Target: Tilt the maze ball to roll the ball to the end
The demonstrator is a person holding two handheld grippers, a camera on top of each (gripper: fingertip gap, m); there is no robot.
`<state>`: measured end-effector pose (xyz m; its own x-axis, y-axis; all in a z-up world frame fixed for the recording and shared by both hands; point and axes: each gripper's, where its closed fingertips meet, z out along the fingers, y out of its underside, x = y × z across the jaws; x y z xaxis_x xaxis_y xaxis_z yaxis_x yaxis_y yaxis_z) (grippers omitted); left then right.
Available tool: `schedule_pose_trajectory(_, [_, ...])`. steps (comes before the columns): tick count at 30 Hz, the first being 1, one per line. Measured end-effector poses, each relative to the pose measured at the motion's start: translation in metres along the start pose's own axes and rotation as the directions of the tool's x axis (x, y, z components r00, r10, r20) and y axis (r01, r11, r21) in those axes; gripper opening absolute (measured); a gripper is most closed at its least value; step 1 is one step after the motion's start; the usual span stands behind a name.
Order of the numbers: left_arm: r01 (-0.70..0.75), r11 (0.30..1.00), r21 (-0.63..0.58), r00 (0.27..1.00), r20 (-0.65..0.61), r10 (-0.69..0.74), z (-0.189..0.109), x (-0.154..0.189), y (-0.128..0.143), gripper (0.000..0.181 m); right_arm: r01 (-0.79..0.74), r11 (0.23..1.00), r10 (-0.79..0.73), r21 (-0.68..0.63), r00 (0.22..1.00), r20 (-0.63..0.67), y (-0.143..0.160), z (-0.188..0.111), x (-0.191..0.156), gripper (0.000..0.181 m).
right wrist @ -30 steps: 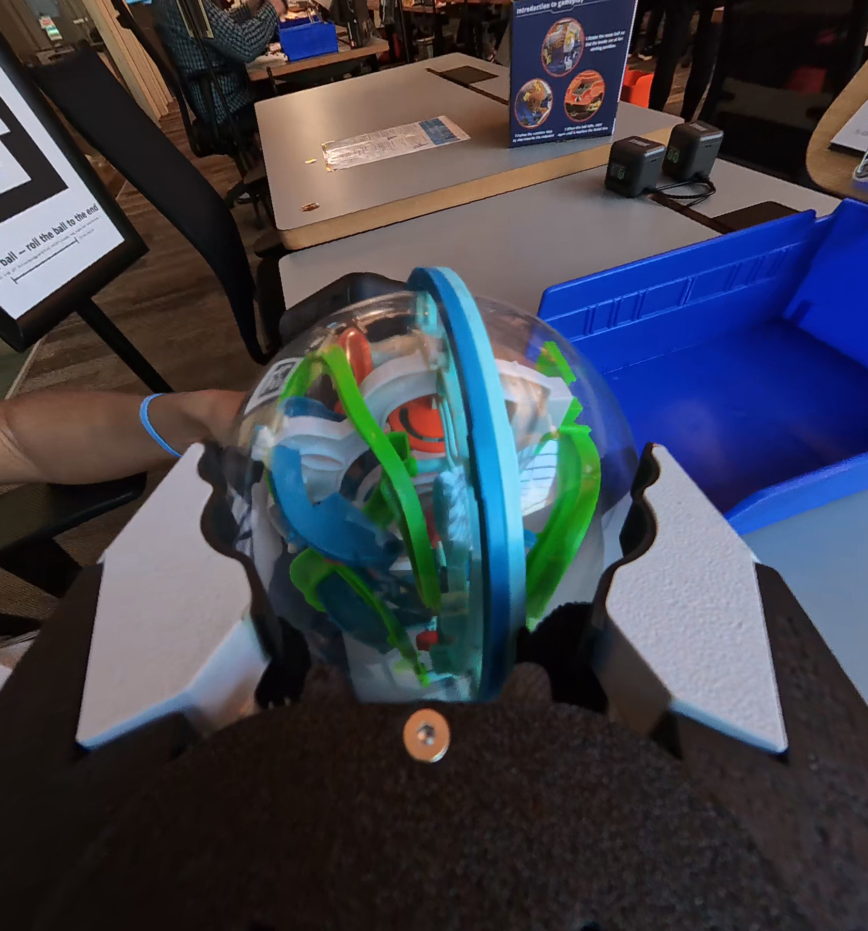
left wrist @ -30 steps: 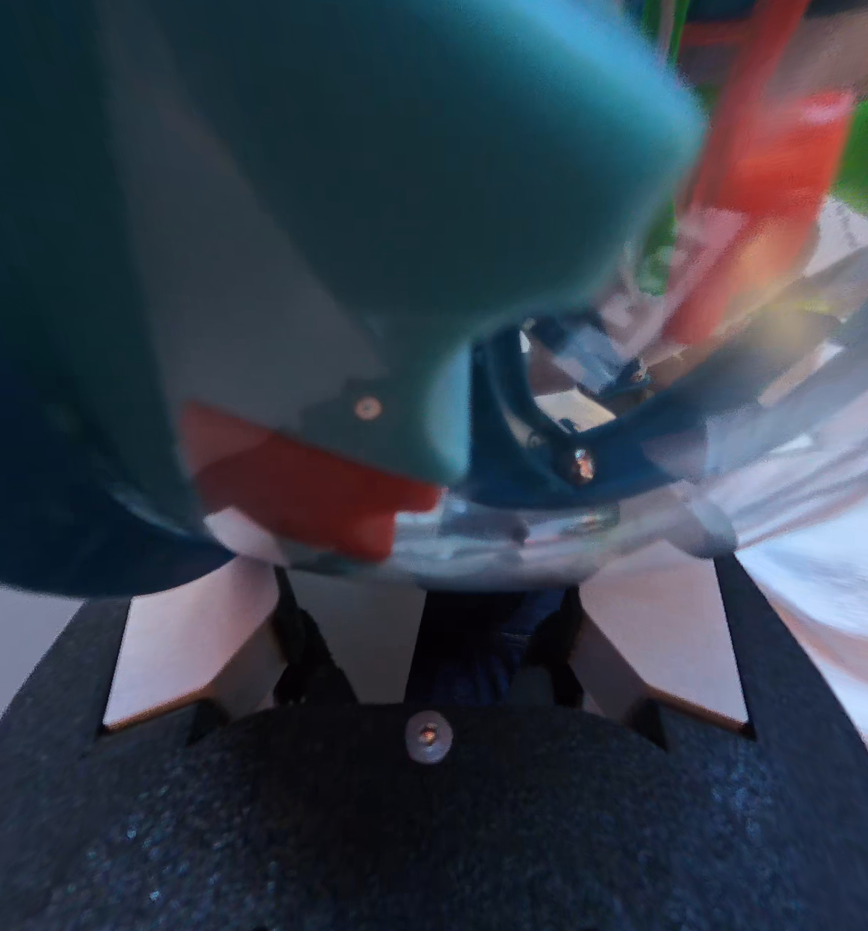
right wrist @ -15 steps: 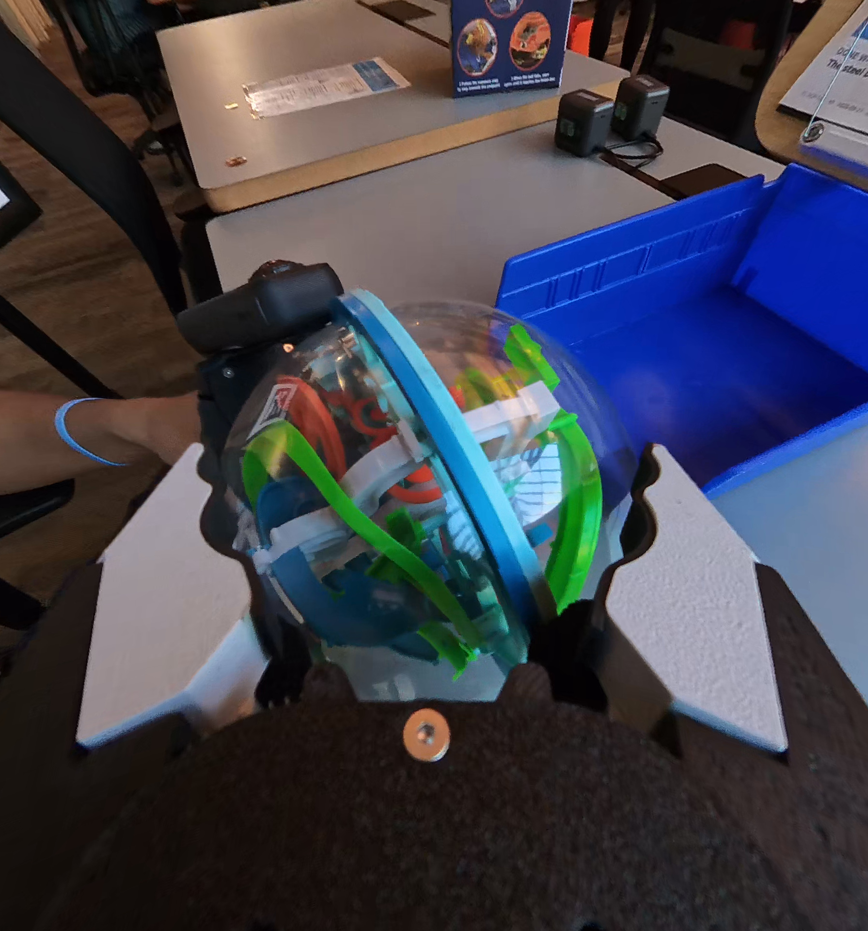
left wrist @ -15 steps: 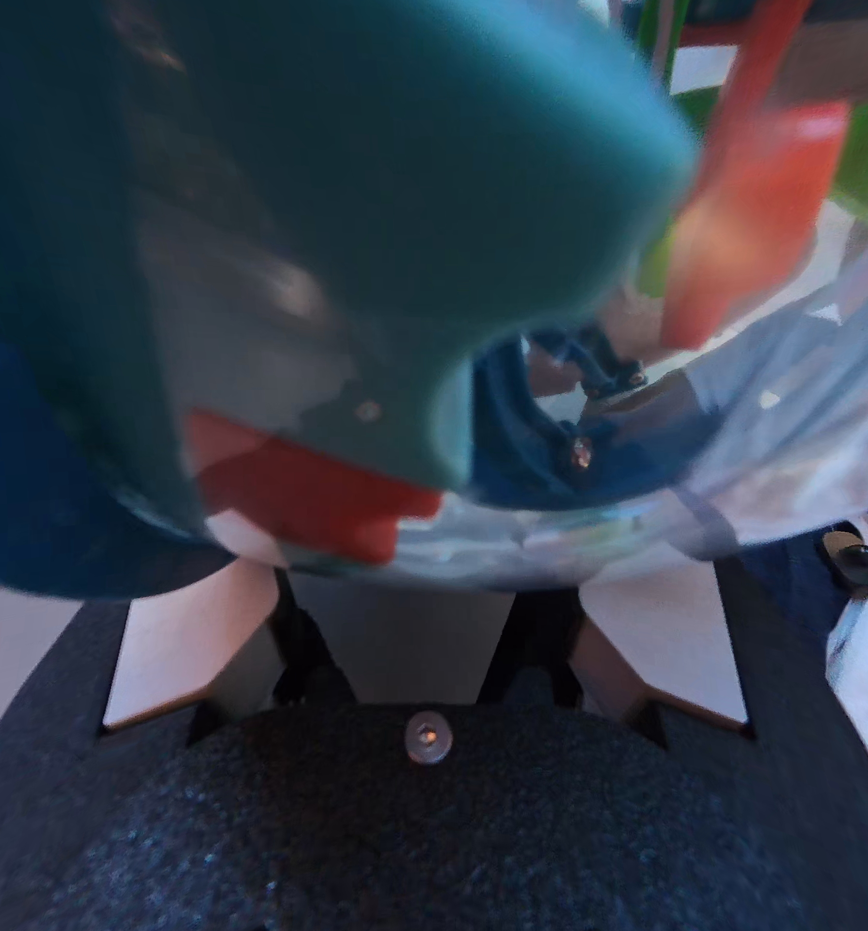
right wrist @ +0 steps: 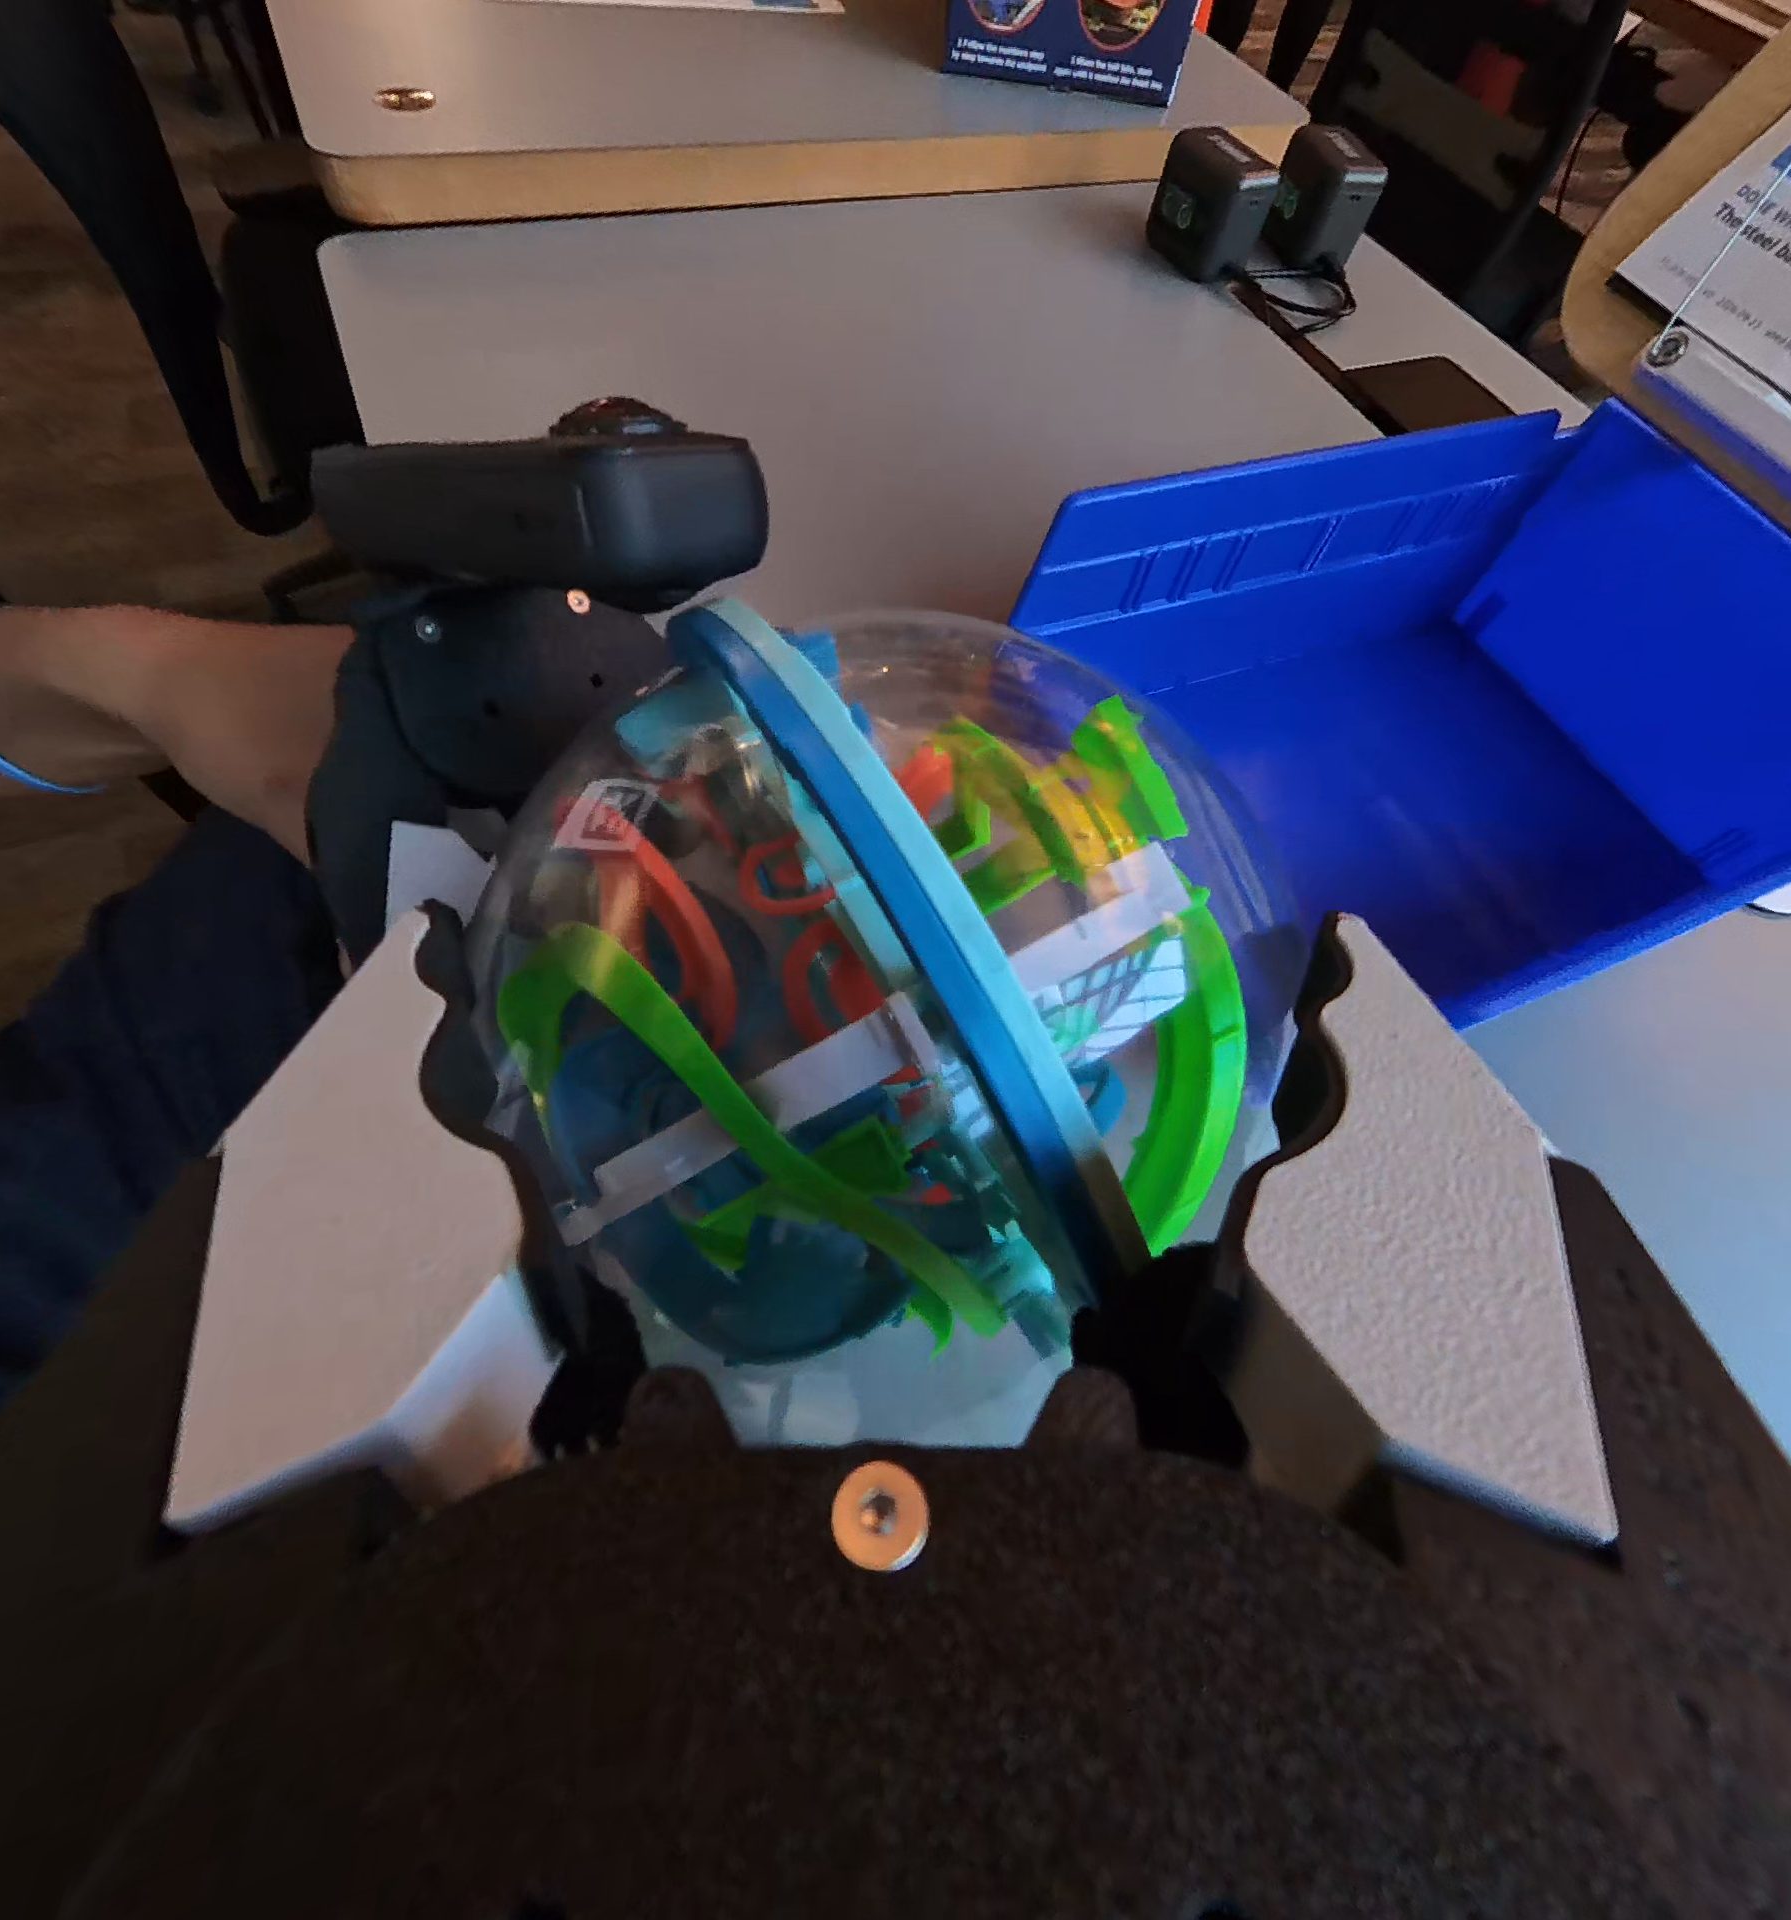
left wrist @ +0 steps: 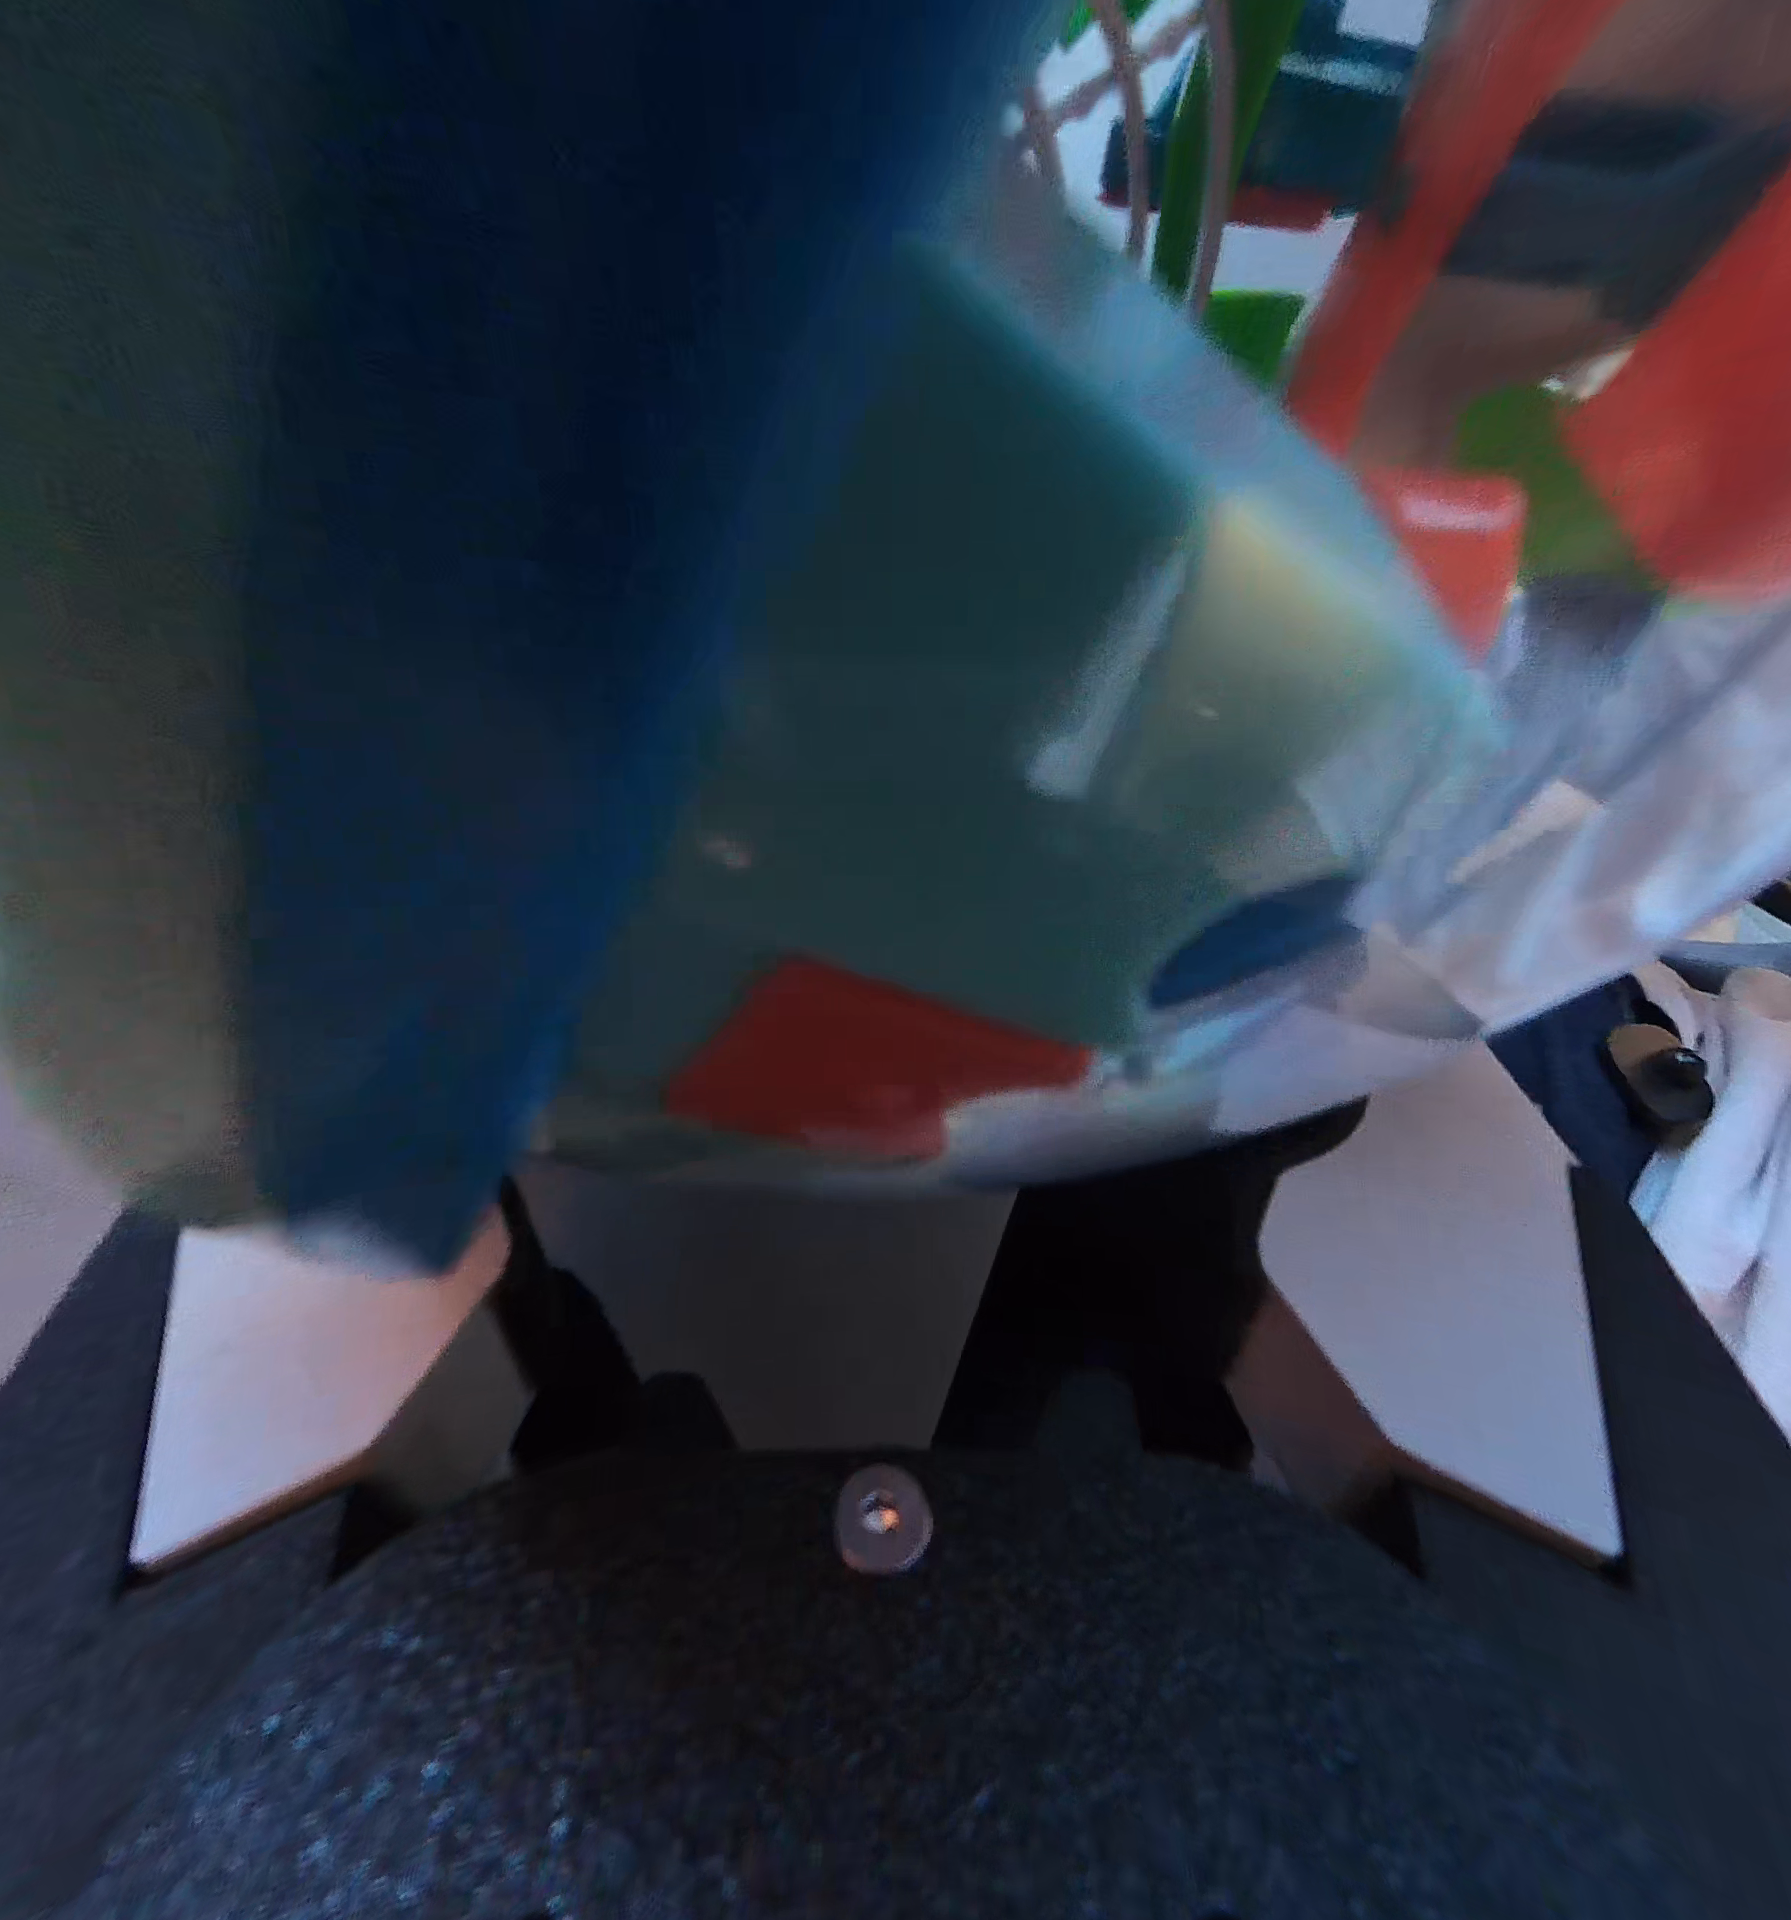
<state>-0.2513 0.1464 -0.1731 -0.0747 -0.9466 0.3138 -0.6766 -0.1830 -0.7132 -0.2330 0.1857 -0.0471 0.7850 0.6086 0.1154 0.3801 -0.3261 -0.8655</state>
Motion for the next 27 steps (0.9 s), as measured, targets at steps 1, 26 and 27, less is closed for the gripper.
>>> schedule_pose_trajectory(1, [0.000, 1.000, 0.002, 1.000, -0.016, 0.000, -0.002, 0.001, 0.000, 0.159, 0.012, 1.000, -0.012, -0.002, 1.000, -0.002, 0.000, 0.001, -0.002, 0.151])
schedule_pose_trajectory(26, [0.334, 0.935, 0.119, 0.854, -0.459, -0.246, -0.046, 0.011, -0.017, 0.155, 0.203, 0.972, -0.199, 0.118, 0.979, -0.049, -0.013, -0.006, -0.034, 0.153])
schedule_pose_trajectory(27, [0.332, 0.935, 0.122, 0.855, -0.458, -0.244, -0.046, 0.011, -0.017, 0.155, 0.161, 0.975, -0.156, 0.155, 0.987, -0.044, -0.015, -0.013, -0.032, 0.152])
